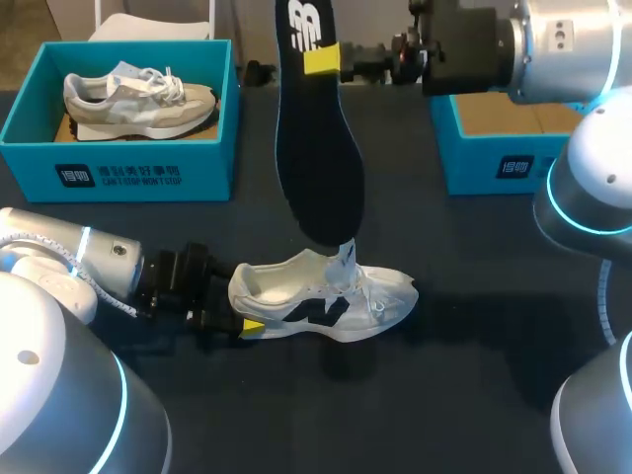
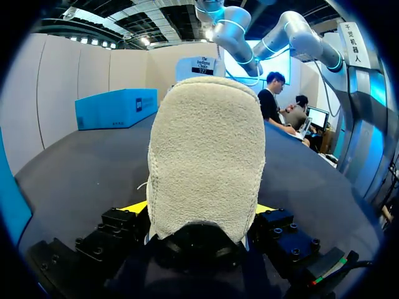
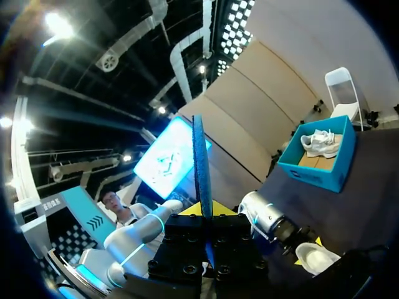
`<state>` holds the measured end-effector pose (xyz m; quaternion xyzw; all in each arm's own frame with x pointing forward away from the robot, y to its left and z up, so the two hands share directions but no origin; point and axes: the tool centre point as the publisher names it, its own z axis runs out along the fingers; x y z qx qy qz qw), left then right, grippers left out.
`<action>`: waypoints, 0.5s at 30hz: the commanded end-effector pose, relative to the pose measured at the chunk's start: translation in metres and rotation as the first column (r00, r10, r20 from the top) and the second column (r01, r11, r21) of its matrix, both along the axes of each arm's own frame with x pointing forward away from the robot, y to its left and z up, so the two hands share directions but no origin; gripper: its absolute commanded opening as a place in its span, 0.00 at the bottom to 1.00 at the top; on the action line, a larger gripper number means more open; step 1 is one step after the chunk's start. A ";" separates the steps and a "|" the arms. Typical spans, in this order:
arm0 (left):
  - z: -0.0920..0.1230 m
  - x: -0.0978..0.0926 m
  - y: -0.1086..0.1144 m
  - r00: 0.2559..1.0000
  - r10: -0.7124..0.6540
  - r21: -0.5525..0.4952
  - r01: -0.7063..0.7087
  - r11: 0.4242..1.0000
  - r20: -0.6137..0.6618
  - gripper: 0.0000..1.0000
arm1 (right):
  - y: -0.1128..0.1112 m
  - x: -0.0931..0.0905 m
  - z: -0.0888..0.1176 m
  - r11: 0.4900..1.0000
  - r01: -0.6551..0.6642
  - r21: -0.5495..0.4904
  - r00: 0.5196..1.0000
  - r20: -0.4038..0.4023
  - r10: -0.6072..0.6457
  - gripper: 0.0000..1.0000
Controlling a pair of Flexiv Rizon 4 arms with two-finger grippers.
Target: Take the shoe out of the shoebox, open the shoe tongue, remove and reinsert the insole, then place the shoe into the shoebox
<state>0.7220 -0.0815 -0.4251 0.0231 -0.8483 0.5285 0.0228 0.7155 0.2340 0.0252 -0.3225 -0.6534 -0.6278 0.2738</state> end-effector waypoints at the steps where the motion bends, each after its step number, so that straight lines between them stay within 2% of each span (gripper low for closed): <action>1: -0.003 0.001 0.000 1.000 -0.001 0.004 0.001 1.000 -0.001 0.00 | 0.000 -0.001 0.000 1.000 0.002 -0.004 1.000 -0.001 -0.002 0.00; 15: -0.003 0.001 0.000 1.000 -0.001 0.004 0.001 1.000 -0.001 0.00 | -0.003 -0.001 -0.001 1.000 0.004 0.003 1.000 -0.010 -0.004 0.00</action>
